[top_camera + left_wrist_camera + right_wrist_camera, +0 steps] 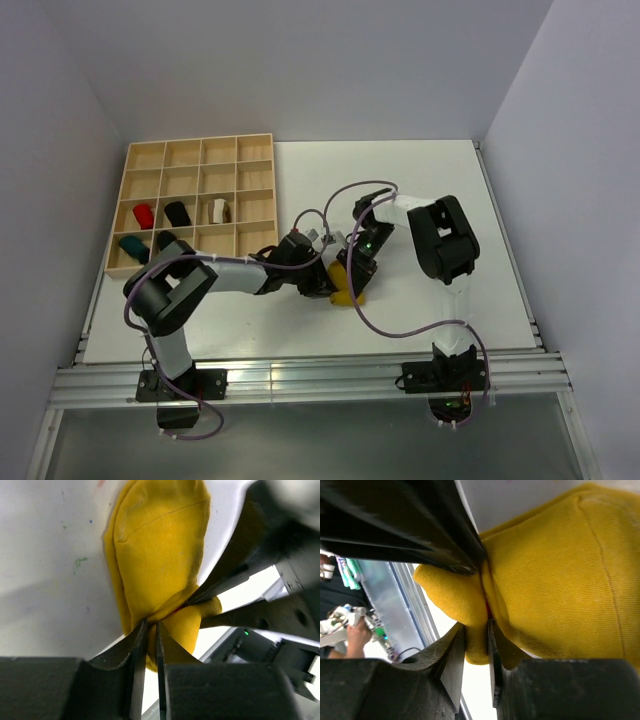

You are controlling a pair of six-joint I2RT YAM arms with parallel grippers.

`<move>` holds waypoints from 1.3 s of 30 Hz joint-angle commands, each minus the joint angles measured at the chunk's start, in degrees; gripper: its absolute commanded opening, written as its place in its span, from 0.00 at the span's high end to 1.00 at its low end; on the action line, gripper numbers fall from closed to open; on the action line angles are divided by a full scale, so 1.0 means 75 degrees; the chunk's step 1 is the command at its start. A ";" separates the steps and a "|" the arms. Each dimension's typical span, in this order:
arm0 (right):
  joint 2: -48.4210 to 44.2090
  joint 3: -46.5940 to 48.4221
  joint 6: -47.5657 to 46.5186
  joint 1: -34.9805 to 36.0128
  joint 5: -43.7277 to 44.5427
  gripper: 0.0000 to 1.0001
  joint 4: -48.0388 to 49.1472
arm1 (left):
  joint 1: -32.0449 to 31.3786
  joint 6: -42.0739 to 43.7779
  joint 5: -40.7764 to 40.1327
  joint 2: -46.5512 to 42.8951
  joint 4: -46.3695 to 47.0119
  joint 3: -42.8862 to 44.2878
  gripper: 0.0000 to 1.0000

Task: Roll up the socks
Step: Roll the sock at the center of the board.

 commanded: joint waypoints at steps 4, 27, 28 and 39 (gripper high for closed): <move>0.0613 0.0463 -0.0088 -0.0106 0.1243 0.75 -0.0010 | -0.0192 0.0921 -0.1416 -0.0803 -0.0328 -0.0184 0.81; 0.1352 0.1155 -0.0264 -0.0082 0.1161 0.76 -0.0796 | -0.0861 0.5678 -0.0658 -0.1391 0.0621 0.0225 0.58; 0.1341 0.1155 -0.0264 -0.0082 0.1161 0.76 -0.0796 | -0.0861 0.5749 -0.0574 -0.1321 0.0645 0.0307 0.58; 0.1446 0.1225 -0.0264 -0.0094 0.1185 0.76 -0.0878 | -0.0896 0.5950 0.0129 -0.0149 0.0657 0.0589 0.62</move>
